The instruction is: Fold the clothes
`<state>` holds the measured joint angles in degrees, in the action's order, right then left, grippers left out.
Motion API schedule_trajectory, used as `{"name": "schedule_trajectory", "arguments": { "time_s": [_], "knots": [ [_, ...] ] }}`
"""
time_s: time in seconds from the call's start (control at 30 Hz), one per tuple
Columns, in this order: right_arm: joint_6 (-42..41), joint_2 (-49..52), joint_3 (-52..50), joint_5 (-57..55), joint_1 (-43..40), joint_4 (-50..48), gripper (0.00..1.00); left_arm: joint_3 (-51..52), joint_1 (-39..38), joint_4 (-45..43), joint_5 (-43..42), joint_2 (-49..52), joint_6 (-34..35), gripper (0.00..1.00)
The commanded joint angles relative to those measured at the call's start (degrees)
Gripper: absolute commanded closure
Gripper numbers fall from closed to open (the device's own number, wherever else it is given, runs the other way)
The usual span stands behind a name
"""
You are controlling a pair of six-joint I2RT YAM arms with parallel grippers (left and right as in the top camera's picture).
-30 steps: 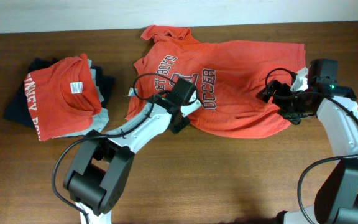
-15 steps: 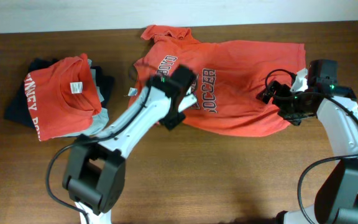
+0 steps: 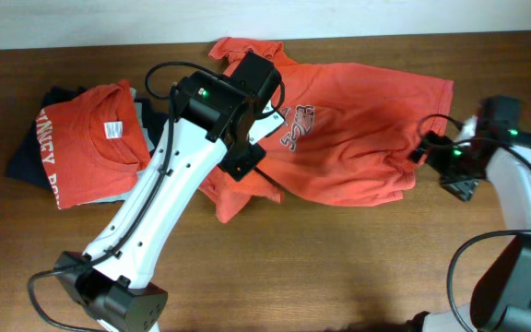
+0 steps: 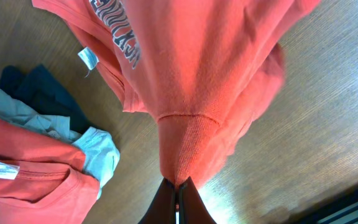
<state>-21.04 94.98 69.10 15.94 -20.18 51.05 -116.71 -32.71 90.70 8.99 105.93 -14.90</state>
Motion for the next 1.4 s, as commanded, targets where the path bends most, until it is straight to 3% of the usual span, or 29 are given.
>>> {"name": "schedule_trajectory", "arguments": {
  "time_s": [0.0, 0.13, 0.3, 0.37, 0.7, 0.83, 1.23, 1.37],
  "knots": [
    [-0.2, -0.9, -0.5, 1.6, -2.1, 1.7, 0.01, -0.4, -0.2, -0.3, -0.3, -0.3, 1.6, 1.00],
    [-0.2, -0.8, -4.8, 1.4, -1.6, 1.3, 0.10, -0.3, -0.2, -1.2, -0.3, -0.3, 1.6, 1.00],
    [-0.4, -0.8, -10.1, 2.9, -1.5, -1.0, 0.39, -0.3, -0.2, -1.8, -0.3, -0.3, 1.6, 1.00],
    [-0.2, -0.8, -11.5, 4.5, -1.4, -1.5, 0.46, -0.3, -0.1, -2.0, -0.3, -0.3, 1.6, 1.00],
    [-0.5, -0.7, -17.7, 7.5, 0.4, -9.7, 0.53, -0.3, -0.1, -2.8, -0.1, -0.3, 1.6, 1.00],
    [-3.3, -0.6, -20.6, 7.6, 2.0, -17.0, 0.66, -0.3, -0.1, -2.8, -0.1, -0.3, 1.6, 1.00],
    [-7.0, 0.6, -23.0, 7.4, 5.2, -24.6, 0.62, -0.3, -0.1, -2.8, -0.2, -0.3, 1.6, 1.00],
    [-7.0, 2.4, -23.0, 7.3, 5.3, -25.4, 0.78, -0.3, -0.1, -2.8, -0.1, -0.3, 1.6, 1.00]
  ]
}}
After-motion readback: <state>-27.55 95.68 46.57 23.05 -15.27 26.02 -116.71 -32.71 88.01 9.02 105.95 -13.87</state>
